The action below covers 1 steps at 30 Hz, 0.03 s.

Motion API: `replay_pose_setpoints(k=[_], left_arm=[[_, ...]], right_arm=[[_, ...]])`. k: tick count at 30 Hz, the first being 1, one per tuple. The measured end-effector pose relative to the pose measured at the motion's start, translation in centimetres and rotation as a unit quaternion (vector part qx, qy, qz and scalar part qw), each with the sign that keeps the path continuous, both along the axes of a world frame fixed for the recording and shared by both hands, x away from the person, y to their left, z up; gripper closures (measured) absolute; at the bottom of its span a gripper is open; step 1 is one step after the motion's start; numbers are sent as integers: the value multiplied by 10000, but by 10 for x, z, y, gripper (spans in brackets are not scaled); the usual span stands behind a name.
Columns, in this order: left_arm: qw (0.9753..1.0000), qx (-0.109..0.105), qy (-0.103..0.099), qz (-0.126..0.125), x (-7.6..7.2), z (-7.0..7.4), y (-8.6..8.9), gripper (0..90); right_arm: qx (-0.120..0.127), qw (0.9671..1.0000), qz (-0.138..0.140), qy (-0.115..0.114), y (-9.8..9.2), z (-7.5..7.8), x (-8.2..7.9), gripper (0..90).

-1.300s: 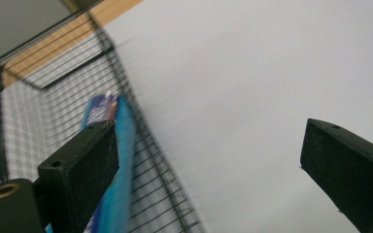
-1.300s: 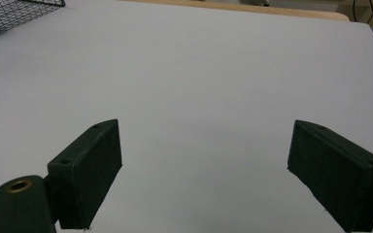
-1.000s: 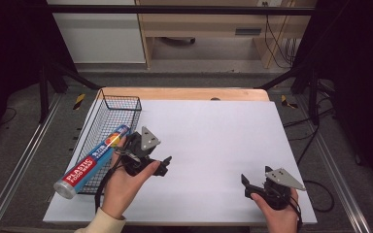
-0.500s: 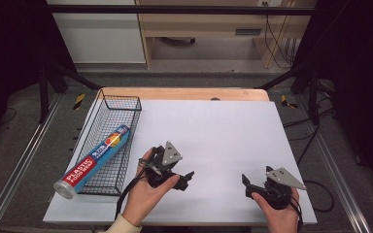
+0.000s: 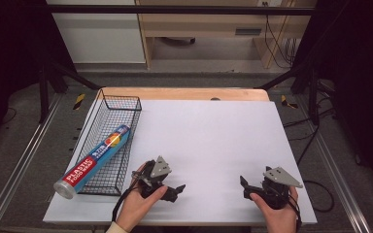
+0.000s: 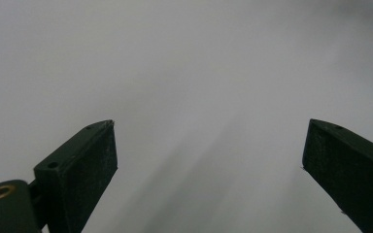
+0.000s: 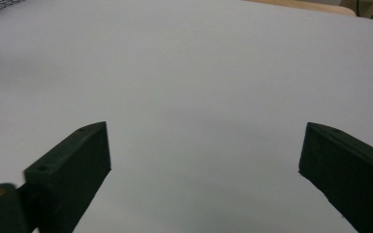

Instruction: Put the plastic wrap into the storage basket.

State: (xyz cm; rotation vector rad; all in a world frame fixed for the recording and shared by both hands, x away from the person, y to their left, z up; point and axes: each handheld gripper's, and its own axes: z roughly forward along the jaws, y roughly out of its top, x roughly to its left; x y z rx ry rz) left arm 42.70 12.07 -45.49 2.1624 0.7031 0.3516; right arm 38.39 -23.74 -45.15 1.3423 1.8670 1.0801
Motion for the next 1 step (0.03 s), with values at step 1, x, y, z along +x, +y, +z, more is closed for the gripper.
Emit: replay_pose_setpoints(k=[1], left_arm=[[10000,40,-2,-26,-1,1,2,51]], right_arm=[[-12,10000,49,20,0,0,1,34]])
